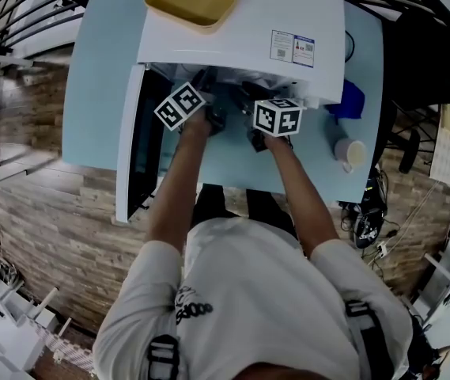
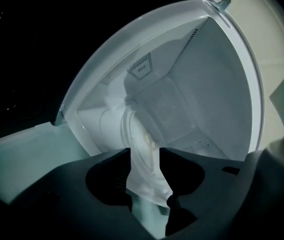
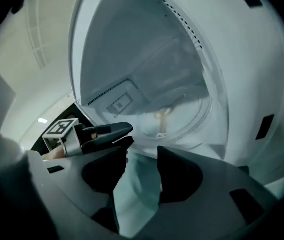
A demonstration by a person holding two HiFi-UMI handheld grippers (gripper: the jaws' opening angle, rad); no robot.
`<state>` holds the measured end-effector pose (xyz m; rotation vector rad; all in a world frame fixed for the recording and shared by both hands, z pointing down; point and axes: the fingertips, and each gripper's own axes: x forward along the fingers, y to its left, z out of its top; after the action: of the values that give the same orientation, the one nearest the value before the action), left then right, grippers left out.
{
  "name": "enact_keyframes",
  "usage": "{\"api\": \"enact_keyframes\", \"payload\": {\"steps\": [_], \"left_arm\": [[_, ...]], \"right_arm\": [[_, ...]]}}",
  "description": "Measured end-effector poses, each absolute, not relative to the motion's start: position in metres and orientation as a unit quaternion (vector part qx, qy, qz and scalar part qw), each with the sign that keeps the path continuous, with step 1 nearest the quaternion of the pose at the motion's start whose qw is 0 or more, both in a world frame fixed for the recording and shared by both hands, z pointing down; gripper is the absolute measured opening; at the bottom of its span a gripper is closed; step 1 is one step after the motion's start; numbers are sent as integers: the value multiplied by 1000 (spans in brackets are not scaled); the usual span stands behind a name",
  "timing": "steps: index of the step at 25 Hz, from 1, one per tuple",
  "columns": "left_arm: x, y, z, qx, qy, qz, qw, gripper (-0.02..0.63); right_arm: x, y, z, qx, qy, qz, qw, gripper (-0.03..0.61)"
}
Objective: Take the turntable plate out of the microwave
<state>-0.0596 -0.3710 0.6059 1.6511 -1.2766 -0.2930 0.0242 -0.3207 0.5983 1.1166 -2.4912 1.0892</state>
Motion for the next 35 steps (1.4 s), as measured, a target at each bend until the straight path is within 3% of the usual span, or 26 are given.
{"api": "enact_keyframes", "payload": {"steps": [10, 25, 31, 35], "left_arm": [[-54, -368, 598, 709, -498, -139, 480, 186], [-51, -365, 585, 726, -486, -149, 463, 178], [-51, -364, 585, 725, -486, -145, 466, 178], [-49, -363, 584, 726, -485, -147, 465, 176]], "right_arm": [[17, -331, 611, 381, -795, 471, 19, 199], [19, -353, 606, 405, -739, 529, -96, 199], [26, -358, 606, 407, -680, 582, -182, 174], [30, -360, 609, 417, -664, 590, -194, 134]]}}
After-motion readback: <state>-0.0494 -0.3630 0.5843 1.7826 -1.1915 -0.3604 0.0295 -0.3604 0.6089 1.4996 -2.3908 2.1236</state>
